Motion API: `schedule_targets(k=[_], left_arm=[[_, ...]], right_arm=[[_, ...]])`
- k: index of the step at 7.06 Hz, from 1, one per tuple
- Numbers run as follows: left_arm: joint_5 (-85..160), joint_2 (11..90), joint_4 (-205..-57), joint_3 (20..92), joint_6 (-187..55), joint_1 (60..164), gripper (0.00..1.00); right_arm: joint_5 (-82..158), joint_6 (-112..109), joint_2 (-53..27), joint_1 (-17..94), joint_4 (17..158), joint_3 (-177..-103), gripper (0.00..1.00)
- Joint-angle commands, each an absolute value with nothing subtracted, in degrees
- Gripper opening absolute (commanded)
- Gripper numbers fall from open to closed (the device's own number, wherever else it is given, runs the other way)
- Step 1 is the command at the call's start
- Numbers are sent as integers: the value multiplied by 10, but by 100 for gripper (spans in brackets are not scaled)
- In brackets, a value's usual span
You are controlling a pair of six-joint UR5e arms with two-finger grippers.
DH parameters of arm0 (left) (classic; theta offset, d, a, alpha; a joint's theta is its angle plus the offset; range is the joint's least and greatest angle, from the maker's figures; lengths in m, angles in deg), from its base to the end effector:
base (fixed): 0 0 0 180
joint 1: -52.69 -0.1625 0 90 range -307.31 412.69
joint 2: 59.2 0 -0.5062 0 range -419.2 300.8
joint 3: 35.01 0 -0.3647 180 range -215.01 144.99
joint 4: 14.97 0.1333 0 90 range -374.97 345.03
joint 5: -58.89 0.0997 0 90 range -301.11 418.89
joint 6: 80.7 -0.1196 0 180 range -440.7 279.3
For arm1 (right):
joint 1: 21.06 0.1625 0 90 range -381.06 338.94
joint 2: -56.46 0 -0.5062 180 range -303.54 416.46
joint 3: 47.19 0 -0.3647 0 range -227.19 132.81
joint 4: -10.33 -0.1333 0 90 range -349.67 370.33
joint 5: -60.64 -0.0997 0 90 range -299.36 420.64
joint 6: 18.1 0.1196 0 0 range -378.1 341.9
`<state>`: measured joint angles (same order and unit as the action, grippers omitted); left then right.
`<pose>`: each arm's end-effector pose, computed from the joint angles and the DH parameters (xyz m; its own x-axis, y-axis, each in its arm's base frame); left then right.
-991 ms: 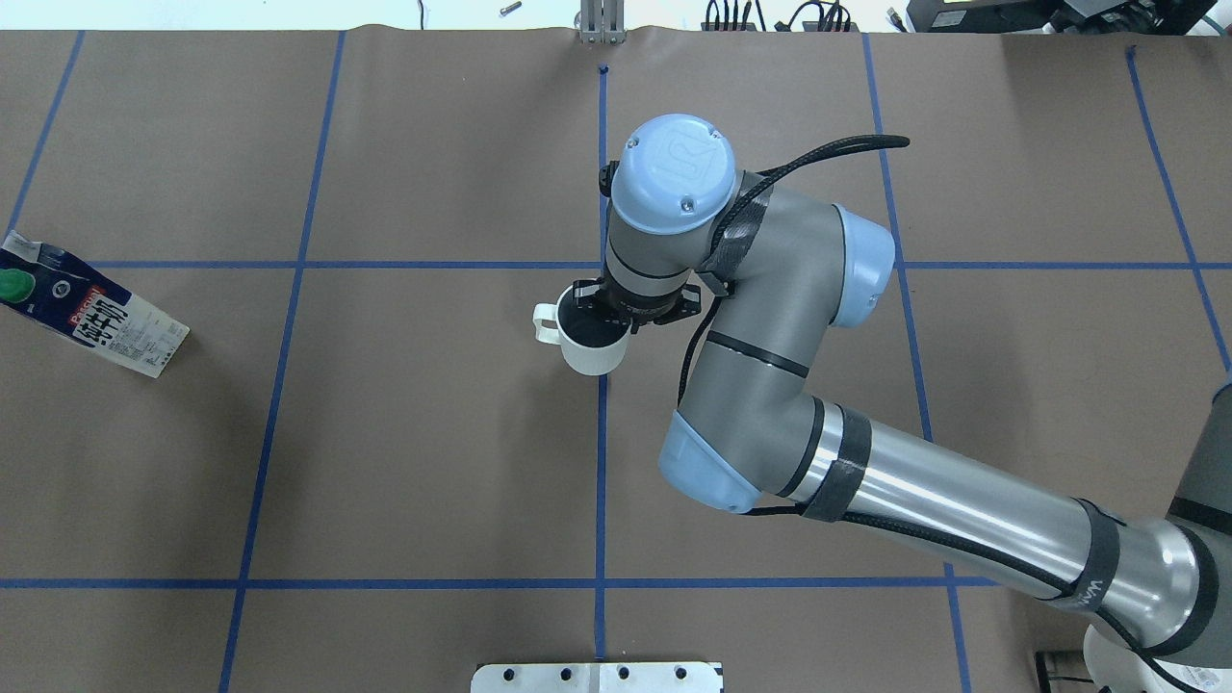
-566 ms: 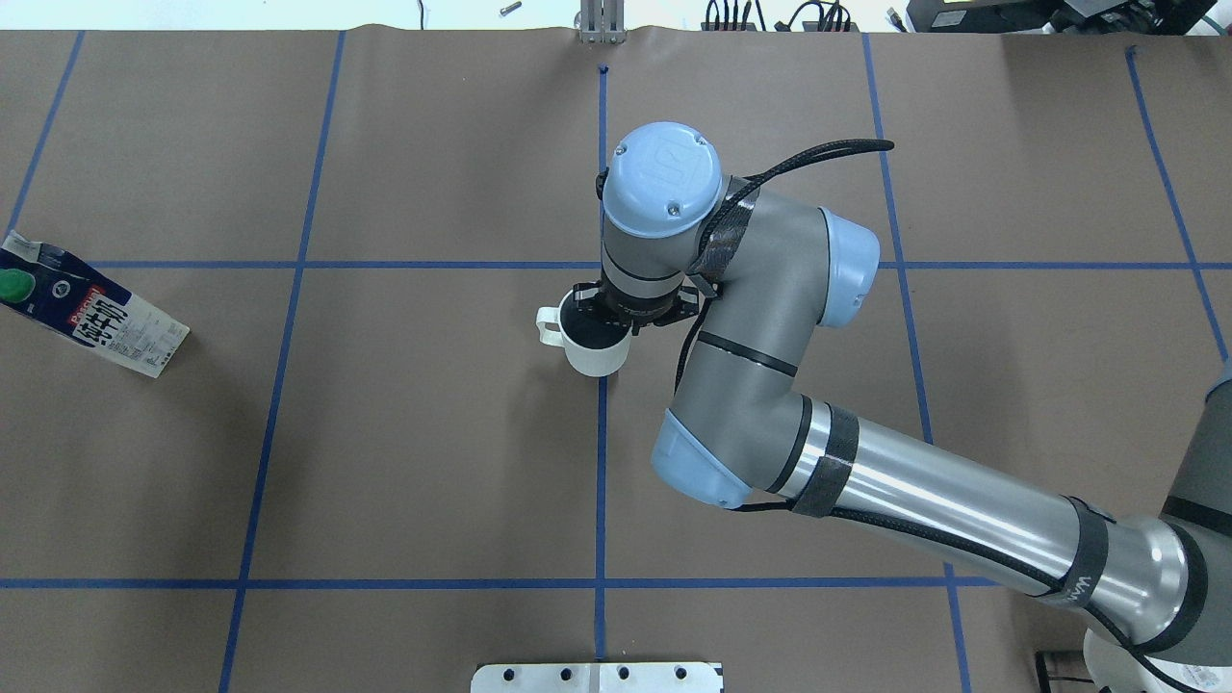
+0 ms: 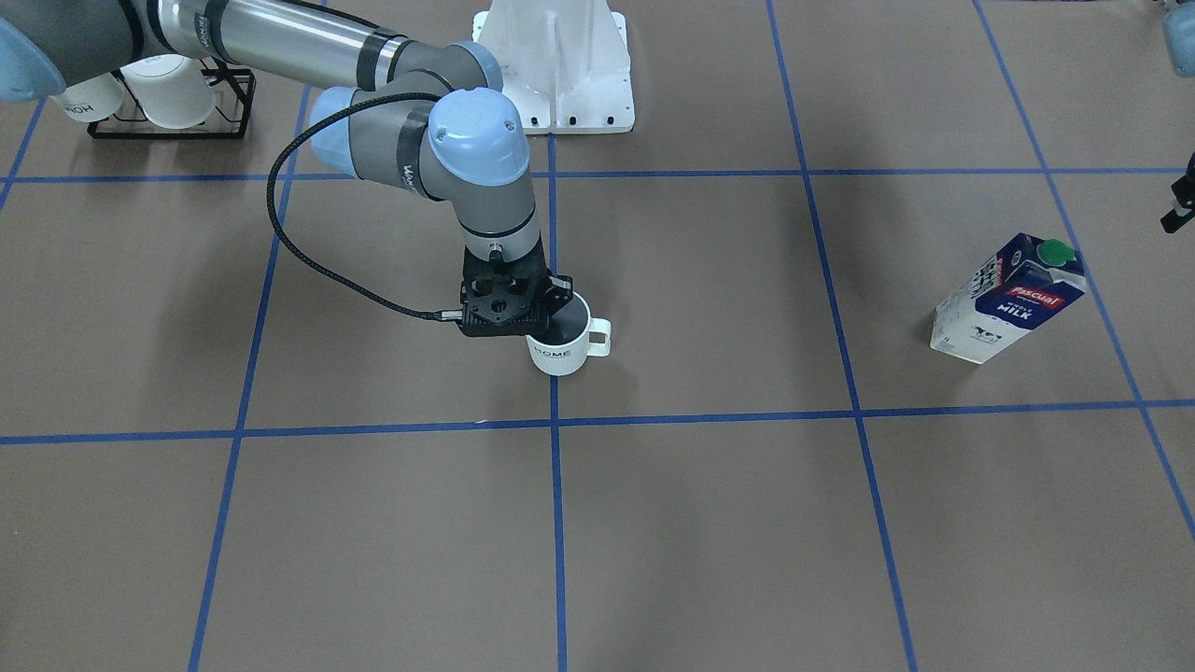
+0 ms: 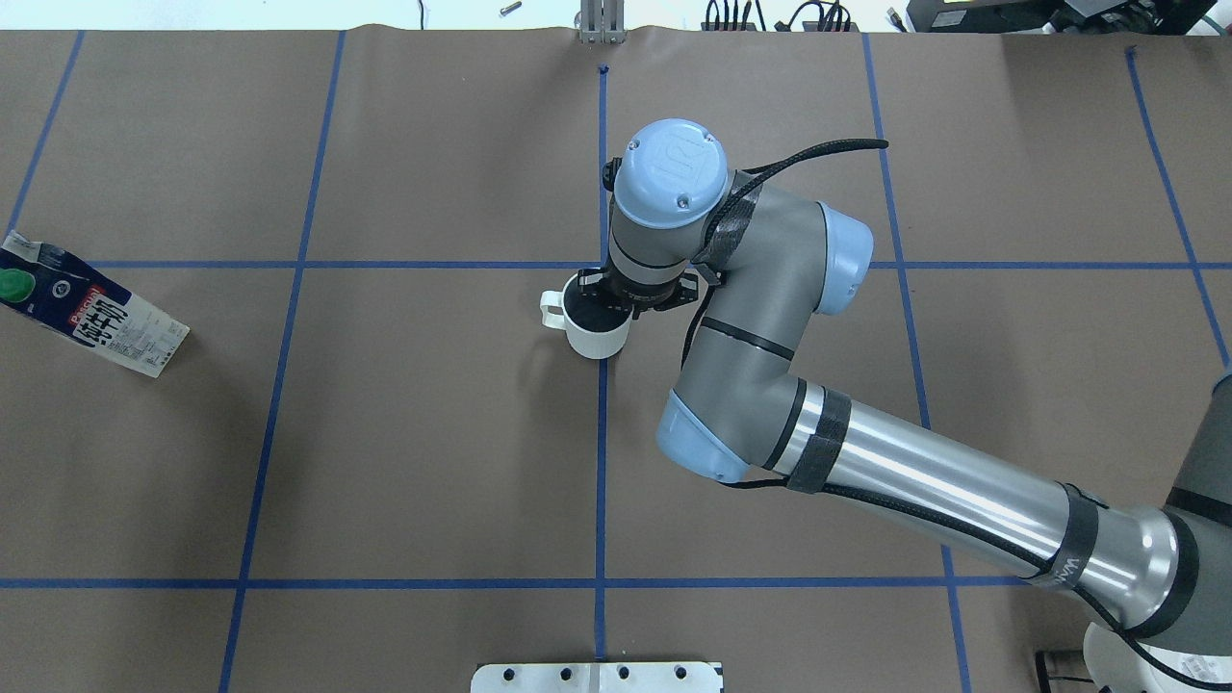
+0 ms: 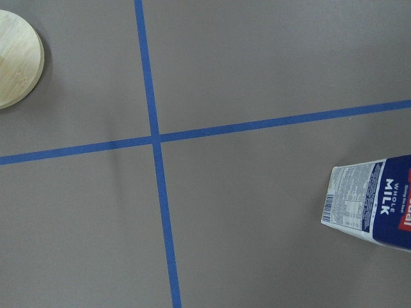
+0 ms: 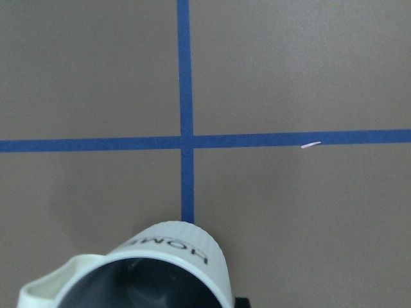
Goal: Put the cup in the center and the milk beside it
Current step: 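Release the mug and raise the right gripper back toward its side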
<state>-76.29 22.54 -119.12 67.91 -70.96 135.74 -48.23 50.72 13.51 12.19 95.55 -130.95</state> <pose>0.0018 -0.4152 0.6815 0.6817 0.1489 -0.7163 0.0008 0.9789 0.2042 -0.6148 -0.5162 0.2770 0.6633 0.0261 0.7479 -0.0922 0.9946 0.0471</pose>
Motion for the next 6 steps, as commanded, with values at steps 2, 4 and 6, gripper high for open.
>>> schedule_targets(k=[2,4,6], left_arm=[[-765,228,-1196,685,-702,1357,98],[-761,238,-1193,703,-656,1355,98],[-758,274,-1192,746,-596,1329,98]], right_arm=[[-511,509,140,143,962,-1344,100],[-597,502,127,224,1037,-1429,100],[-610,445,13,268,1061,-1535,100]])
